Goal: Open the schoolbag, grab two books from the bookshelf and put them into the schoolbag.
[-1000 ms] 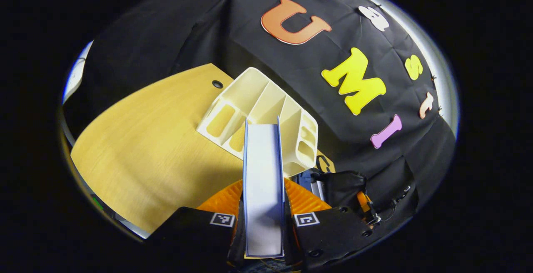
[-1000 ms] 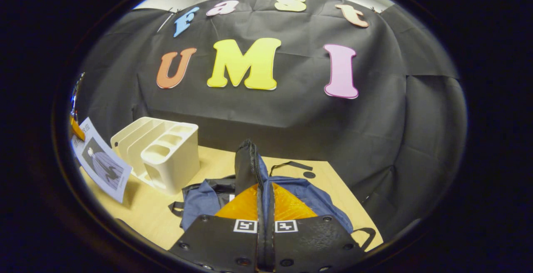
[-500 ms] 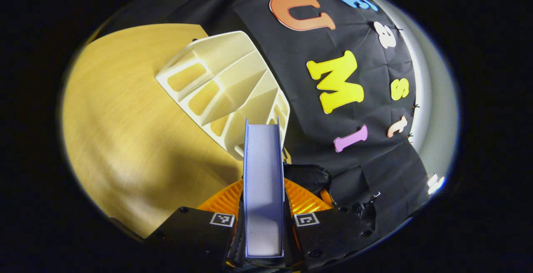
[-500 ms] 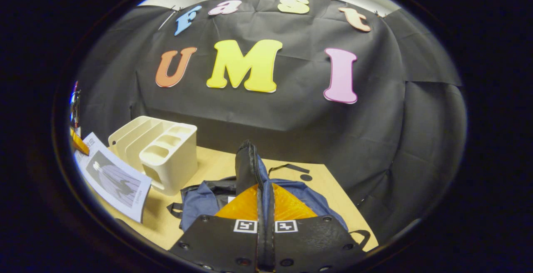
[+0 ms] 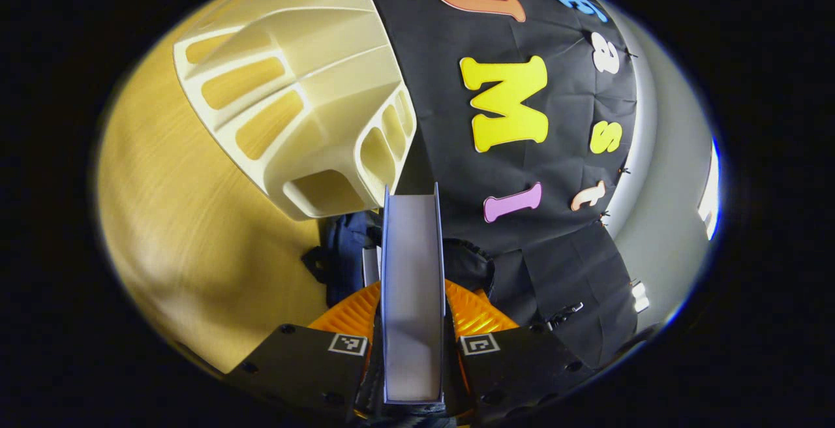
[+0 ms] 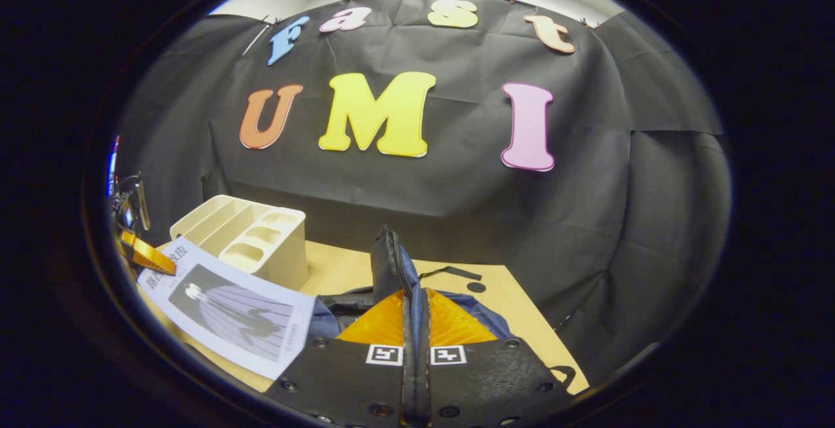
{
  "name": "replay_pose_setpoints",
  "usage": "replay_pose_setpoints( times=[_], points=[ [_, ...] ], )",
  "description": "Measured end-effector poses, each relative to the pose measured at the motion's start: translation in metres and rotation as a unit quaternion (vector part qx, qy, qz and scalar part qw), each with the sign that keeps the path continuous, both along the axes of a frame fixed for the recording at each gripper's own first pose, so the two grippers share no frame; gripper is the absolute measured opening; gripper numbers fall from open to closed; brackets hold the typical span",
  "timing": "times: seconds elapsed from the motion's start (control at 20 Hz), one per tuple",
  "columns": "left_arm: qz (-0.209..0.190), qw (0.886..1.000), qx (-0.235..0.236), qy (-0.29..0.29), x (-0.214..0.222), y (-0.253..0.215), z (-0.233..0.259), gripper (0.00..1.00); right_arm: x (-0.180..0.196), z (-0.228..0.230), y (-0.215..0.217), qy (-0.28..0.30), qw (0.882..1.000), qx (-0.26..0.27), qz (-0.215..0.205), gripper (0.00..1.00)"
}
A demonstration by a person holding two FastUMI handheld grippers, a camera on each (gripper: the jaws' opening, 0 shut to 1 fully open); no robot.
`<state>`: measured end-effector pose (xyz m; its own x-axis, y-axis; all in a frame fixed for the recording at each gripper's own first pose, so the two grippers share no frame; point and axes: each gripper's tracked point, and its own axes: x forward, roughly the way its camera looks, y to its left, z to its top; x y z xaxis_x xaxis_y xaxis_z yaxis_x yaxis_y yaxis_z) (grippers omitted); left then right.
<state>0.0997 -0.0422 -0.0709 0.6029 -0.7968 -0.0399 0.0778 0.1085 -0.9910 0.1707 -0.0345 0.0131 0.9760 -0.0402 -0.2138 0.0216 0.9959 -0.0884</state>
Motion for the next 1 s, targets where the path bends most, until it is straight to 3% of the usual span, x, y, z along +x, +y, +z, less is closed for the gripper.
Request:
replay_pose_setpoints(
  times=[0.3, 0.5, 0.55, 0.6, 1.0],
  points=[
    [0.025, 0.998, 0.053, 0.006, 0.038, -0.049, -0.029, 0.37, -0.001, 0.007, -0.011, -0.011, 1.0, 0.0, 0.015, 0.01],
    [0.017, 0.998, 0.067, 0.01, 0.037, -0.075, -0.041, 0.37, -0.002, 0.004, -0.018, -0.011, 1.0, 0.007, 0.024, 0.01],
    [0.014, 0.996, 0.087, 0.005, 0.035, -0.082, -0.048, 0.43, -0.003, 0.003, -0.019, -0.012, 1.0, 0.008, 0.026, 0.01],
    [0.014, 0.995, 0.104, -0.001, 0.033, -0.088, -0.053, 0.38, -0.002, 0.002, -0.019, -0.013, 0.999, 0.009, 0.03, 0.01],
    [0.047, 0.983, 0.168, -0.054, 0.045, -0.133, -0.047, 0.38, -0.009, 0.014, -0.03, -0.048, 0.998, 0.013, 0.046, 0.01]
  ],
)
